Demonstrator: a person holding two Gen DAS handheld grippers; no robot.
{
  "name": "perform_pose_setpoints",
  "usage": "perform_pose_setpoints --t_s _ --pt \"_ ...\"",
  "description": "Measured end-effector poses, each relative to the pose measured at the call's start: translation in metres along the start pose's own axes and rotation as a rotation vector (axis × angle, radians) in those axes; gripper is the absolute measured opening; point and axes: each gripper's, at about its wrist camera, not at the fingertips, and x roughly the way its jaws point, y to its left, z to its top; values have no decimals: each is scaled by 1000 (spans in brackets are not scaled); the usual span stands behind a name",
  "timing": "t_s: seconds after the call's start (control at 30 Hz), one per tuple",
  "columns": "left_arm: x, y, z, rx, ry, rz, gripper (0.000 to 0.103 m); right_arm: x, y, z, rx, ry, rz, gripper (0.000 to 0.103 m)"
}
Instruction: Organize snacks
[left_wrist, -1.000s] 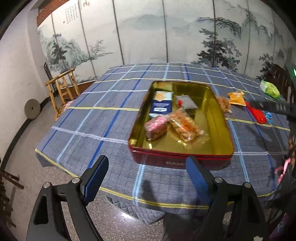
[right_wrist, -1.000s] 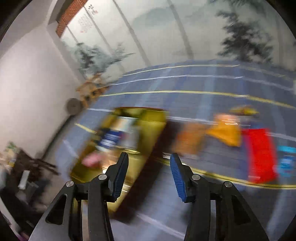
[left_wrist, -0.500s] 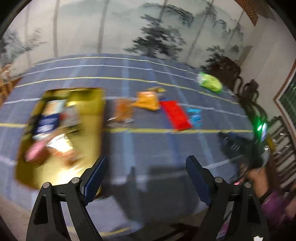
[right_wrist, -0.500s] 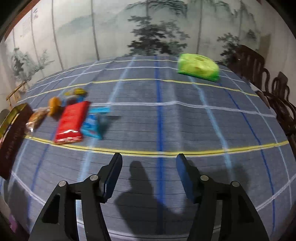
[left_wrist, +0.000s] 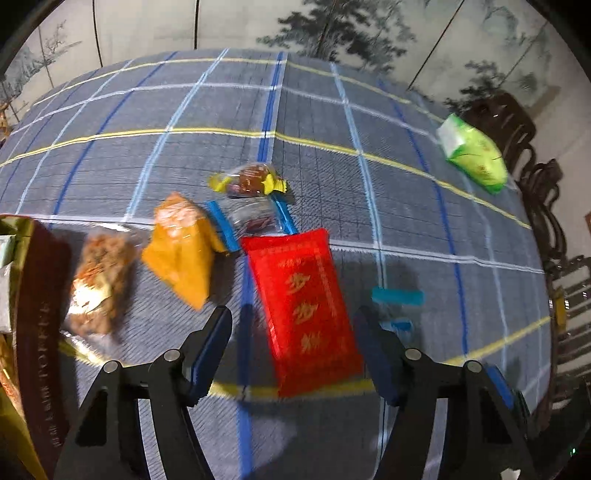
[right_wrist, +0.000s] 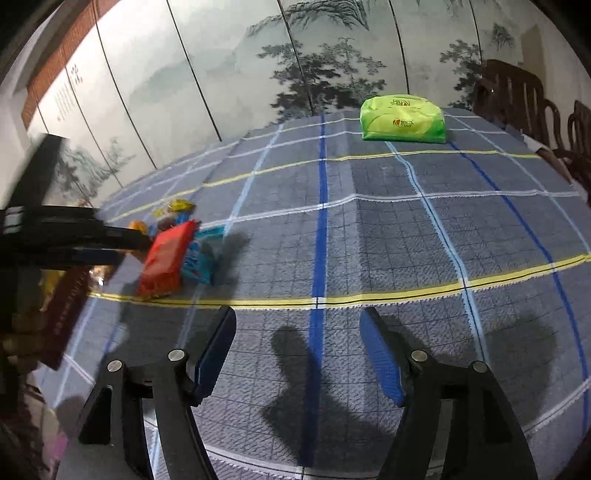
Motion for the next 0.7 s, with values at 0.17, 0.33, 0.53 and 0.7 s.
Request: perform_pose_setpoints --t_s 0.17,0.33,0.53,0.7 --pt "22 -13 5 8 4 100 65 -5 -2 -2 7 -25 59 71" --pt "23 -28 -8 92 -79 171 45 -8 -5 -2 26 -42 94 75" --pt "-2 -19 -44 97 -94 52 40 -7 -17 -1 88 -29 110 76" --pt "-41 12 -81 44 -136 -31 40 0 -4 3 26 15 99 76"
